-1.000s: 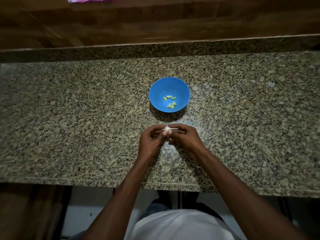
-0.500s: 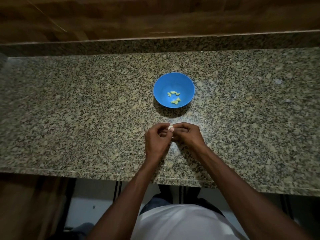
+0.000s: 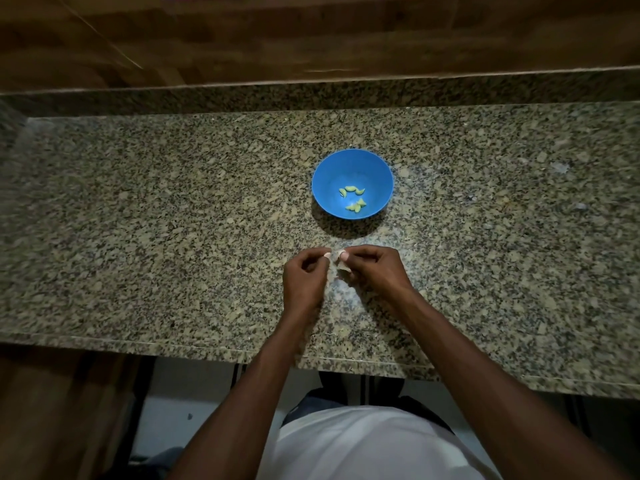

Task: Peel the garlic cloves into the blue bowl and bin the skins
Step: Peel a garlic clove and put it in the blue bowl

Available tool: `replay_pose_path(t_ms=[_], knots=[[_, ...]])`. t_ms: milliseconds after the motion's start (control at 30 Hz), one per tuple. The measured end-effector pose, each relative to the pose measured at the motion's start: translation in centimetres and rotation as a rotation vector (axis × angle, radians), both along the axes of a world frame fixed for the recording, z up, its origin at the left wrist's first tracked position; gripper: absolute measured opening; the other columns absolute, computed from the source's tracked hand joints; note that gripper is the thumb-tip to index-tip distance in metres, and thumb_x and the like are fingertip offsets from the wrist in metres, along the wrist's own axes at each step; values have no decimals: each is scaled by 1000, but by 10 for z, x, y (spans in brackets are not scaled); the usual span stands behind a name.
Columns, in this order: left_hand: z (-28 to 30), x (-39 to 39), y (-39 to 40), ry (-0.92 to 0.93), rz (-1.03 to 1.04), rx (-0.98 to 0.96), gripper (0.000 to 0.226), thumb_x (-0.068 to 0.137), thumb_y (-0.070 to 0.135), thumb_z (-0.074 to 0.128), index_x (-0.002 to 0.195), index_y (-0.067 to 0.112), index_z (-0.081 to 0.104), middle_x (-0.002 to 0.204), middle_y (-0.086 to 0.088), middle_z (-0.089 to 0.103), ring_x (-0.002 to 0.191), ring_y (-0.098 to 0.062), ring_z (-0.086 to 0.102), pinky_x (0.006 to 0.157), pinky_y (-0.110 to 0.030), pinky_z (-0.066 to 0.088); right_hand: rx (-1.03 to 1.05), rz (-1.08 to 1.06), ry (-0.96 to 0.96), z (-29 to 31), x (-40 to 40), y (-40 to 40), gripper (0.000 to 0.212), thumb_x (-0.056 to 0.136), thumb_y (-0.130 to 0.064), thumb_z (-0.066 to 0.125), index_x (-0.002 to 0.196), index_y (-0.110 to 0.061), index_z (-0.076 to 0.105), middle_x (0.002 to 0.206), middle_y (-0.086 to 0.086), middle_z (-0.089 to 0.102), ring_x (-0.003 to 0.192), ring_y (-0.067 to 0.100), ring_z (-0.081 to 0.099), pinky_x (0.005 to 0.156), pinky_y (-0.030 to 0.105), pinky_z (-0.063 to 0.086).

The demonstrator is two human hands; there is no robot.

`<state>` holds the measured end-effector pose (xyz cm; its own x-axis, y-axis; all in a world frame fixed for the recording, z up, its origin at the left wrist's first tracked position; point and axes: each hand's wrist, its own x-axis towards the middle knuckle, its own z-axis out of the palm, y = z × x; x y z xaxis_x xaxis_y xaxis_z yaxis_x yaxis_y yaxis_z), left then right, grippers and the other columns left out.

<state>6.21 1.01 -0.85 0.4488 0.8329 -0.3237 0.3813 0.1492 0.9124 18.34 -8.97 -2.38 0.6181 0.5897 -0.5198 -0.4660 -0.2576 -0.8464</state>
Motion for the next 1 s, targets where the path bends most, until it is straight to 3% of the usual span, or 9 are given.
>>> replay_pose_path(t_ms=[133, 233, 300, 400, 500, 567, 767, 867, 1000], knots=[[-1, -9, 10, -111, 113, -325, 19, 101, 9, 64, 114, 11, 78, 92, -9, 75, 77, -17, 66, 73, -29, 58, -158, 192, -480, -2, 7, 0, 21, 90, -23, 83, 109, -13, 83, 101, 1, 82, 94, 11, 77, 86, 32, 62], [1, -18, 12, -137, 115, -347, 17, 98, 8, 69, 114, 8, 76, 86, -11, 76, 72, -15, 67, 69, -26, 59, -203, 300, -737, 1, 7, 3, 23, 93, -10, 75, 115, -6, 80, 113, 10, 78, 105, 22, 73, 95, 37, 59], [3, -22, 12, -149, 85, -347, 18, 96, 8, 72, 114, 6, 74, 88, -14, 77, 73, -16, 68, 69, -27, 59, -192, 310, -886, 2, 4, 3, 24, 93, -10, 73, 115, -7, 80, 114, 11, 76, 105, 24, 72, 92, 36, 58], [6, -24, 9, -173, 30, -344, 20, 96, 2, 71, 116, 3, 70, 91, -16, 77, 75, -19, 71, 70, -29, 60, -128, 227, -754, 10, -1, 0, 20, 96, -20, 74, 111, -12, 82, 106, 3, 78, 91, 8, 73, 81, 20, 58], [9, -23, 3, -200, -48, -331, 27, 95, 5, 74, 118, -1, 61, 93, -15, 78, 80, -21, 76, 74, -32, 63, -40, 222, -378, 14, -8, -1, 18, 95, -24, 78, 110, -14, 83, 97, -2, 82, 89, 11, 78, 83, 34, 64], [9, -20, 0, -230, -93, -338, 33, 95, 10, 75, 118, -2, 55, 93, -16, 78, 81, -20, 76, 72, -30, 62, -9, 198, -287, 14, -12, -4, 17, 94, -21, 79, 108, -12, 83, 95, 1, 82, 91, 18, 79, 86, 41, 65], [0, -18, 0, -115, -216, -168, 28, 95, 15, 77, 110, 0, 59, 86, -14, 77, 83, -20, 77, 75, -27, 61, -18, 143, -218, 17, -10, -16, 11, 95, -15, 78, 98, -5, 79, 89, 15, 79, 82, 27, 78, 68, 32, 60], [-6, -17, 8, 32, -198, 77, 14, 92, 9, 75, 100, 11, 64, 89, -2, 73, 84, -15, 72, 75, -28, 60, -129, 113, -350, 15, -3, -26, 9, 94, -19, 78, 93, -11, 77, 82, 10, 79, 77, 29, 78, 72, 47, 65], [-10, -9, 27, 174, -234, 312, 15, 92, 5, 64, 104, 14, 62, 94, 2, 68, 84, -7, 64, 72, -28, 54, -257, 198, -496, 13, 3, -41, 4, 91, -11, 79, 91, -8, 81, 76, 3, 79, 69, 18, 78, 72, 42, 67]])
